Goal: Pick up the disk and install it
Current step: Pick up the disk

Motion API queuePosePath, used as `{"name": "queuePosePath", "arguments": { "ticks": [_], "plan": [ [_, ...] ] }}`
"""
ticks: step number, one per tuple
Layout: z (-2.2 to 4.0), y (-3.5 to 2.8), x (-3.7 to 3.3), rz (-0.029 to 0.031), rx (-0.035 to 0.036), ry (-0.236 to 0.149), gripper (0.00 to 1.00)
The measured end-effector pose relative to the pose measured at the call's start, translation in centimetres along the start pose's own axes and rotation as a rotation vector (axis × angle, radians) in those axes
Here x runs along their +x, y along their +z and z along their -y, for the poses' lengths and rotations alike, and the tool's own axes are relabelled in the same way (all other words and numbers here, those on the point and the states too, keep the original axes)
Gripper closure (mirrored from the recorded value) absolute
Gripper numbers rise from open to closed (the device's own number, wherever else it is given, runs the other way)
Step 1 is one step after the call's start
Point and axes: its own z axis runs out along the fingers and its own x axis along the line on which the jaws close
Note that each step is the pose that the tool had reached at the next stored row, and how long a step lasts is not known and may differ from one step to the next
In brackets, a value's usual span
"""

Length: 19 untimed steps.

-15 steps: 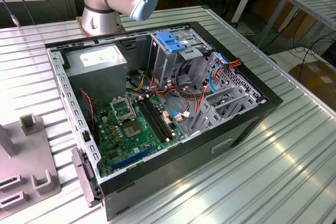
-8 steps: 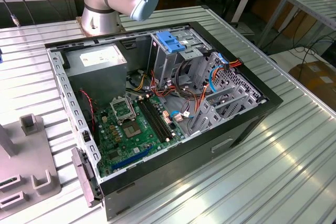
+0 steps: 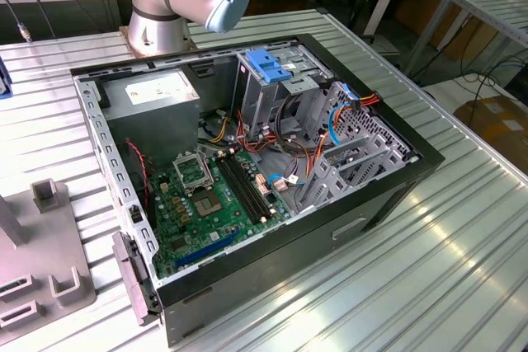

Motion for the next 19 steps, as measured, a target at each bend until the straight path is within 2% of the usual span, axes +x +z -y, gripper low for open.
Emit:
{"name": "queuePosePath", "arguments": {
  "ticks": [19],
  "plan": [
    [2.24, -0.05, -0.06, 0.0000, 0.0000, 0.000, 0.63]
  ]
}}
